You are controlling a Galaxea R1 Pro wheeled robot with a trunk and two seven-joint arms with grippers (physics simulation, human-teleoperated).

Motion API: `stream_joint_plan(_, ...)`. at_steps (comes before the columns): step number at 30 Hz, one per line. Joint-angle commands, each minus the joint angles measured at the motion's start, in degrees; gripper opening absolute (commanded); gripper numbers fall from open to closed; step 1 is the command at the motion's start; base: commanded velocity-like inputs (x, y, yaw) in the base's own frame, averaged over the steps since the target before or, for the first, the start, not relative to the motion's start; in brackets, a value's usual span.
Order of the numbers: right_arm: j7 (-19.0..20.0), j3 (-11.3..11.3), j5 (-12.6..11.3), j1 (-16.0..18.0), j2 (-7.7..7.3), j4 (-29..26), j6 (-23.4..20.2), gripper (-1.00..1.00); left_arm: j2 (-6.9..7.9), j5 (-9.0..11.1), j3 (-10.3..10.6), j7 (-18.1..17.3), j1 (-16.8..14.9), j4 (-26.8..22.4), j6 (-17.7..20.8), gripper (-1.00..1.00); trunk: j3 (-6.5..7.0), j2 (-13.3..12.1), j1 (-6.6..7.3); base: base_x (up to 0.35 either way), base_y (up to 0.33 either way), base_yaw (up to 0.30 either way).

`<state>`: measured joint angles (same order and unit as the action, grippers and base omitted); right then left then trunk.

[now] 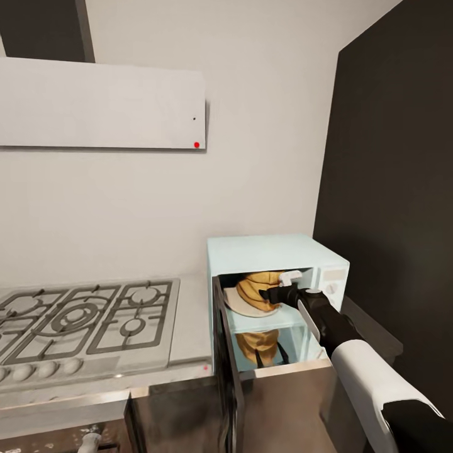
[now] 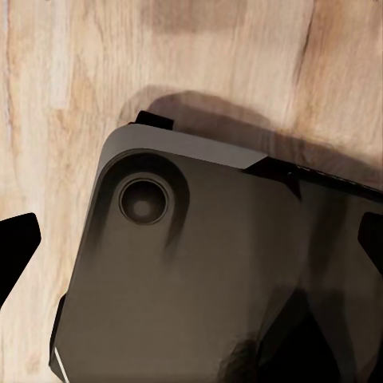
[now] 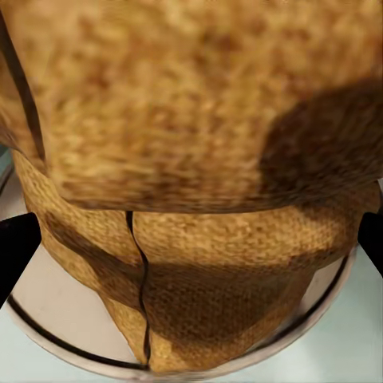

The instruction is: In the kitchen, take the popcorn bag from the countertop, put it into the microwave, and heat it until the popcorn is cooked so the cooked popcorn ends up inside the bag.

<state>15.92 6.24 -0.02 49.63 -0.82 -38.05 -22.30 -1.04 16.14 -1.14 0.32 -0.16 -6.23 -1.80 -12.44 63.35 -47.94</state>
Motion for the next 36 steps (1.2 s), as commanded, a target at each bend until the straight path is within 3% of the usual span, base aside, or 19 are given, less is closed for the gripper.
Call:
stream_joint_plan(1, 0.1, 0.2, 0.0, 0.0, -0.06, -0.1, -0.3, 1.00, -0.02, 0.3, -0.1, 0.0, 0.0, 0.0, -0.1, 1.00, -0.07, 0.0, -0.01, 0.027, 0.000, 0.000)
stream_joint_plan(8, 0.0, 0.2, 0.1, 0.0, -0.10, -0.1, -0.3, 1.00, -0.01, 0.3, -0.1, 0.0, 0.0, 0.0, -0.1, 1.00, -0.07, 0.0, -0.01, -0.041, 0.000, 0.000)
stream_joint_plan(30, -0.2, -0.2, -0.3, 0.1, -0.93, -0.8, -0.7, 1.00, -0.26, 0.2, -0.2, 0.1, 0.0, 0.1, -0.1, 1.00, -0.07, 0.0, -0.01, -0.338, 0.000, 0.000)
stream_joint_plan(33, -1.7, -0.4, -0.3, 0.1, -0.85, -2.1, -0.4, 1.00, -0.35, 0.2, -0.2, 0.1, 0.0, 0.2, -0.1, 1.00, -0.07, 0.0, -0.01, -0.344, 0.000, 0.000)
stream_joint_plan(36, -8.3, -0.6, -0.6, 0.1, -0.51, -3.0, -0.2, 1.00, -0.44, 0.2, -0.2, 0.1, 0.0, 0.2, -0.1, 1.00, -0.07, 0.0, -0.01, -0.344, 0.000, 0.000)
